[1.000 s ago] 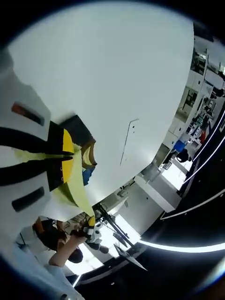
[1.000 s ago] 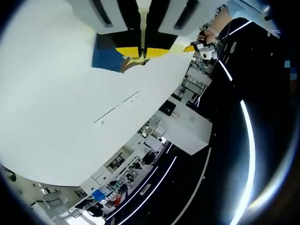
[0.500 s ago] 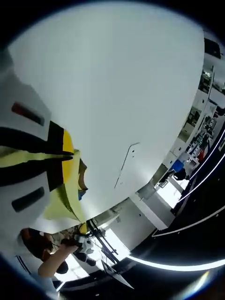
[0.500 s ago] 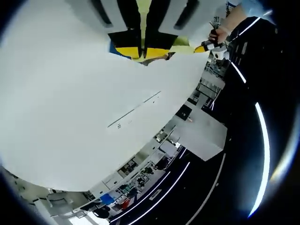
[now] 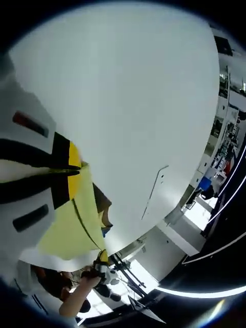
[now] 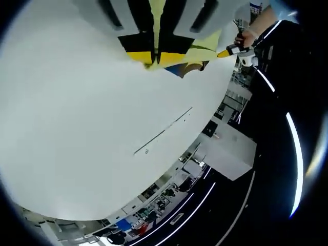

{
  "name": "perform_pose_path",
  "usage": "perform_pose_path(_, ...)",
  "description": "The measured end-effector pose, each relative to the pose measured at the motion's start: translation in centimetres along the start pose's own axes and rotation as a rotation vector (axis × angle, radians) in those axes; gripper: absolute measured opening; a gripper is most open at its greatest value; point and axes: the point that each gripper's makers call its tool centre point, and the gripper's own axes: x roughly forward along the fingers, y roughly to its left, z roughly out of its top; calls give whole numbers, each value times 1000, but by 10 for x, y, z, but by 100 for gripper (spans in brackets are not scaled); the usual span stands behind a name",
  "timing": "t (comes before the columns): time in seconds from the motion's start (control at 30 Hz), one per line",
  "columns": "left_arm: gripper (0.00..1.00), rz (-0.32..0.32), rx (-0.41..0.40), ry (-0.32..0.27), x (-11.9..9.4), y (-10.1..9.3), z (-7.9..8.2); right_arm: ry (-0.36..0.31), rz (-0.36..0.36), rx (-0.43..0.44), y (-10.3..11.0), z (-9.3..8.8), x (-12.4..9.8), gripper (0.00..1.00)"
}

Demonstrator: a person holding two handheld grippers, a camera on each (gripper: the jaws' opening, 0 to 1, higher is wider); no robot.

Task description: Fold the garment on the visible template until the final outline fits inside the template.

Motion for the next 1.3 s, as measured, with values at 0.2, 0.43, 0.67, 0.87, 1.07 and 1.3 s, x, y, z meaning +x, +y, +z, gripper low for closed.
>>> perform_pose_path(0.2, 0, 14, 37, 17, 3, 3, -3, 13, -12, -4, -5, -4, 4, 0)
perform_pose_path(0.43, 0, 26, 95, 35, 6, 6, -4, 36, -38, -32, -12, -11, 9, 0)
perform_pose_path(0.67, 0, 37, 172, 44, 7, 7, -3, 46, -50, -60, -14, -15, 8, 0)
perform_pose_path(0.87, 1, 31, 239, 47, 5, 6, 0, 40, -38, -166, -9, -14, 7, 0)
perform_pose_path(1.07, 7, 51, 395, 28, -3, 0, 7, 21, -37, -326, 1, -6, -2, 18)
perform_pose_path(1.3, 21, 64, 694, 59, -10, -12, 12, 64, -62, -704, 5, -1, -11, 44)
